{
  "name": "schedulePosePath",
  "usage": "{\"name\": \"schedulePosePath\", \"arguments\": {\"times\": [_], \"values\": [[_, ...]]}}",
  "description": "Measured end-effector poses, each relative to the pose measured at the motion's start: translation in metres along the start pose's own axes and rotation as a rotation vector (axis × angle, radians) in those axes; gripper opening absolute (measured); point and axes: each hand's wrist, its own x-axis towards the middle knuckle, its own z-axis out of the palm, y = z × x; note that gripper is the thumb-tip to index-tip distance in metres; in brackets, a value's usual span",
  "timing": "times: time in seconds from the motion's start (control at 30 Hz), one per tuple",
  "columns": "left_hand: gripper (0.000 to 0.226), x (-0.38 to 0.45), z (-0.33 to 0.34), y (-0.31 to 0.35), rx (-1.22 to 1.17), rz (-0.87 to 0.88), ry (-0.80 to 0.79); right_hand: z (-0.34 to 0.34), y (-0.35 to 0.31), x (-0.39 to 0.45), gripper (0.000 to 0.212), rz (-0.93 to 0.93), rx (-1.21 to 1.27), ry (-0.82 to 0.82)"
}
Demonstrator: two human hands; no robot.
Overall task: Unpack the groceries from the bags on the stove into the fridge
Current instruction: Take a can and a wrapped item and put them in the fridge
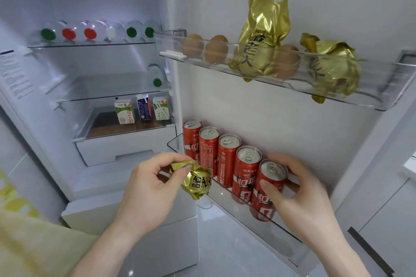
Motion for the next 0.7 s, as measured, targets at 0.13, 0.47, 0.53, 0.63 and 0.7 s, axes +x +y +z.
{"name": "schedulePosePath", "arguments": {"times": [0.13, 0.47, 0.53, 0.63, 0.7], "values": [[0.016, 0.006, -0.009, 0.011, 0.025, 0.046, 0.016, -0.004, -0.015, 0.002, 0.048, -0.088, -0.021, 0.018], [0.015, 0.053, -0.061, 0.081, 0.041, 0.330, 0.110, -0.013, -0.093, 0.020, 0.033, -0.533, -0.119, -0.309], [0.014, 0.070, -0.072, 0.100, 0.057, 0.413, 0.157, -0.018, -0.113, 0.027, 0.031, -0.628, -0.146, -0.333], [0.016, 0.098, -0.087, 0.127, 0.046, 0.541, 0.227, -0.027, -0.141, 0.037, 0.029, -0.743, -0.217, -0.317], [0.016, 0.117, -0.096, 0.143, 0.052, 0.595, 0.269, -0.034, -0.156, 0.043, 0.030, -0.800, -0.267, -0.273]]}}
